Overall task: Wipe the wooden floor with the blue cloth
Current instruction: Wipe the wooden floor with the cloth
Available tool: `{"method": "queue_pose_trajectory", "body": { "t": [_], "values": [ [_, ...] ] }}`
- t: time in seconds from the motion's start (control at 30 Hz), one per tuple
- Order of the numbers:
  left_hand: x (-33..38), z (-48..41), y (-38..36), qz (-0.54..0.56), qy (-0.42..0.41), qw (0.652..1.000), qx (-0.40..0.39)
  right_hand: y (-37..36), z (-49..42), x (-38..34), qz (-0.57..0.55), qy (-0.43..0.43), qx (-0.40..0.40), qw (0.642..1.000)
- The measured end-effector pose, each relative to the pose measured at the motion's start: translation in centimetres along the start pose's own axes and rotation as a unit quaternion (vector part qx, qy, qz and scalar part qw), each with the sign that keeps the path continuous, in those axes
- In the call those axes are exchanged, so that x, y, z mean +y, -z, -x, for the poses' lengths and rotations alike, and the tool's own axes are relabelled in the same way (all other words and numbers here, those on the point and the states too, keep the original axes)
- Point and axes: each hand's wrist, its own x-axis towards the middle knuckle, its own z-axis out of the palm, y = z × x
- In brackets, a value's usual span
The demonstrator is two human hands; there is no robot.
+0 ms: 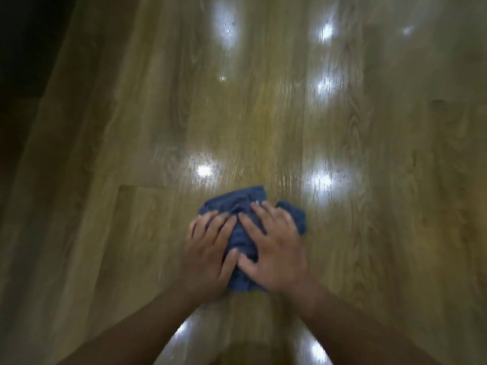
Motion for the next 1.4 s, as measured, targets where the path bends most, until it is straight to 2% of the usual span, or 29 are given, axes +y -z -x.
{"method": "queue_pose_trajectory", "body": {
  "t": [0.17, 0.3, 0.37, 0.43, 0.7, 0.9, 1.07, 1.27, 1.33, 1.4],
  "values": [
    [-1.3, 12.8, -0.6, -0.019, 0.016, 0.999, 0.020, -4.3, 7.1, -6.5, -0.028, 0.096, -0.067, 0.993],
    [-2.9, 12.8, -0.6, -0.017, -0.012, 0.999, 0.038, -4.9, 5.9, -5.8, -0.031, 0.158, -0.060, 0.985],
    [-4.7, 9.9, -0.1, -0.009, -0.042, 0.998, 0.035, -4.8, 2.5, -4.6, -0.031, 0.197, -0.046, 0.979],
    [-7.1, 5.4, 0.7, -0.003, -0.031, 0.999, 0.038, -4.2, -3.1, -3.1, -0.030, 0.217, -0.028, 0.975],
    [-14.8, -20.5, 5.9, -0.037, 0.016, 0.998, 0.049, 1.7, -29.2, 3.9, 0.046, 0.179, -0.025, 0.982],
    [-19.6, -35.7, 8.4, -0.046, -0.018, 0.996, 0.079, 4.7, -42.4, 7.4, 0.053, 0.144, 0.018, 0.988],
    [-22.4, -42.2, 9.7, -0.018, -0.055, 0.993, 0.103, 5.4, -47.5, 8.4, 0.064, 0.103, 0.046, 0.992],
    [-22.5, -42.5, 9.3, -0.032, -0.052, 0.991, 0.115, 5.4, -48.0, 8.5, 0.074, 0.095, 0.037, 0.992],
    [-21.7, -42.6, 8.9, -0.069, -0.017, 0.990, 0.120, 5.4, -48.2, 8.4, 0.071, 0.090, 0.039, 0.993],
    [-19.5, -42.1, 8.3, -0.111, 0.074, 0.983, 0.124, 5.9, -48.1, 8.2, 0.079, 0.084, 0.040, 0.993]
  ]
}}
